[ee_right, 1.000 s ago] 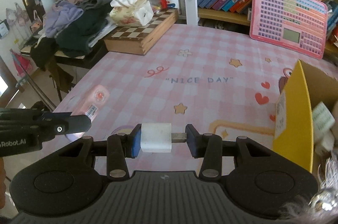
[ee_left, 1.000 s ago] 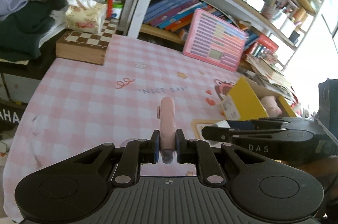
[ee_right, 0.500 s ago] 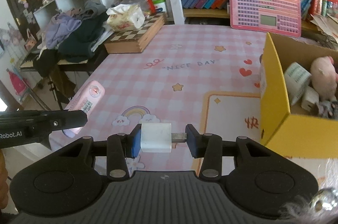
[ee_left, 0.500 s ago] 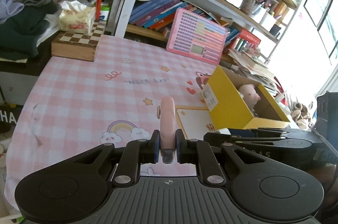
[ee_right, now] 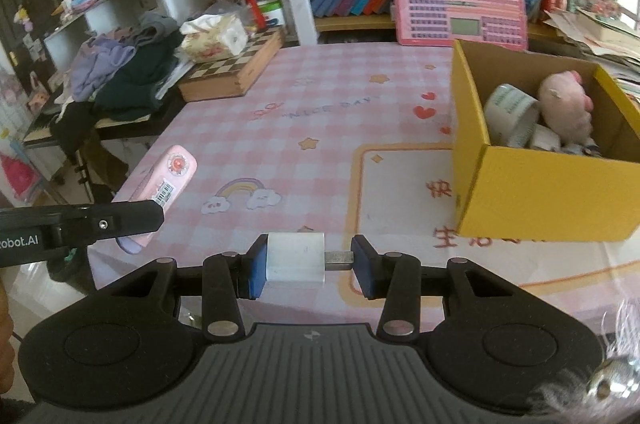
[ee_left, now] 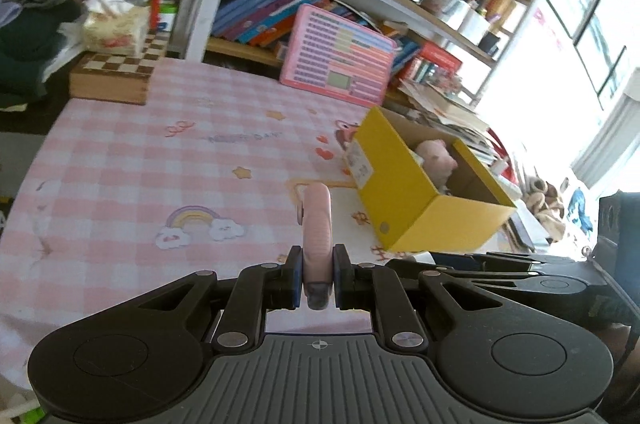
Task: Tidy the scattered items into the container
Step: 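Carry the lip balm and plug with both tools over the yellow box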
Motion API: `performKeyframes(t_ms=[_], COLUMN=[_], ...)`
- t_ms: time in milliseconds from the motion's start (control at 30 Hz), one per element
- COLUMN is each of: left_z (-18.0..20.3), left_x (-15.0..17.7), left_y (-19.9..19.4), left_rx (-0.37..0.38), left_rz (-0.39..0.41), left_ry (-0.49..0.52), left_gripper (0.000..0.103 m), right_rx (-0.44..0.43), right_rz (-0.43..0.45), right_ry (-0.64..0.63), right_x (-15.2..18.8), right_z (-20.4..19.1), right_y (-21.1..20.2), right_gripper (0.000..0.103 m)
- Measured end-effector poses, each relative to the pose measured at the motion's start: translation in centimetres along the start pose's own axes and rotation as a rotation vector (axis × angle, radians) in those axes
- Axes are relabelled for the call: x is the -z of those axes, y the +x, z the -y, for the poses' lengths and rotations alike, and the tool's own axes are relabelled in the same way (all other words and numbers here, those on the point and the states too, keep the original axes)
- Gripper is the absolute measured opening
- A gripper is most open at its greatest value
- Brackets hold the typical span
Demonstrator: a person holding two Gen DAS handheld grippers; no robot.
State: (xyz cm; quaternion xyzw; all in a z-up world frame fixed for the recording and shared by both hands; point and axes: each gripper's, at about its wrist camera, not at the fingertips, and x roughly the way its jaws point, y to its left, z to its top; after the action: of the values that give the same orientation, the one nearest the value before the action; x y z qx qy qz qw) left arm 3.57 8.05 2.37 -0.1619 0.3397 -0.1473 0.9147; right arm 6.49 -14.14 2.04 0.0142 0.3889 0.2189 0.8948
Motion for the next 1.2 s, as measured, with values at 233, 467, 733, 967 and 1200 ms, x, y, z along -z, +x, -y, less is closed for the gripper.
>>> performKeyframes(t_ms=[233,467,733,967,1200], left_z=[1.7,3.1,5.8,8.7,11.7], left_x=[0.1,0.0,-0.4,-0.9,-2.1], left_y=[1.2,2.5,5.0,7.6,9.6], left_rx=[0.054,0.086,0.133,0.187,0.208], left_rz=[-0.029,-0.050,-0.088,-0.105,-0.091], left_ry=[0.039,0.056,0.091,0.131,0.175], left_gripper=[0.013,0.013,0.013,0.013,0.013], right_rx=[0.054,0.085,0.126,0.182,0.221], right_rz=[0.011,0.011,0.006,0.022,0.078], right_ry=[0.051,0.079,0.123,0.176,0.208], right_x=[0.9,1.5,1.8,2.2,1.4], right_z=[1.8,3.3,6.5,10.2,13.9], right_y=[-1.5,-2.3,-3.1,-4.5,-6.1], right_gripper=[0.041,0.041,0.041,0.041,0.041])
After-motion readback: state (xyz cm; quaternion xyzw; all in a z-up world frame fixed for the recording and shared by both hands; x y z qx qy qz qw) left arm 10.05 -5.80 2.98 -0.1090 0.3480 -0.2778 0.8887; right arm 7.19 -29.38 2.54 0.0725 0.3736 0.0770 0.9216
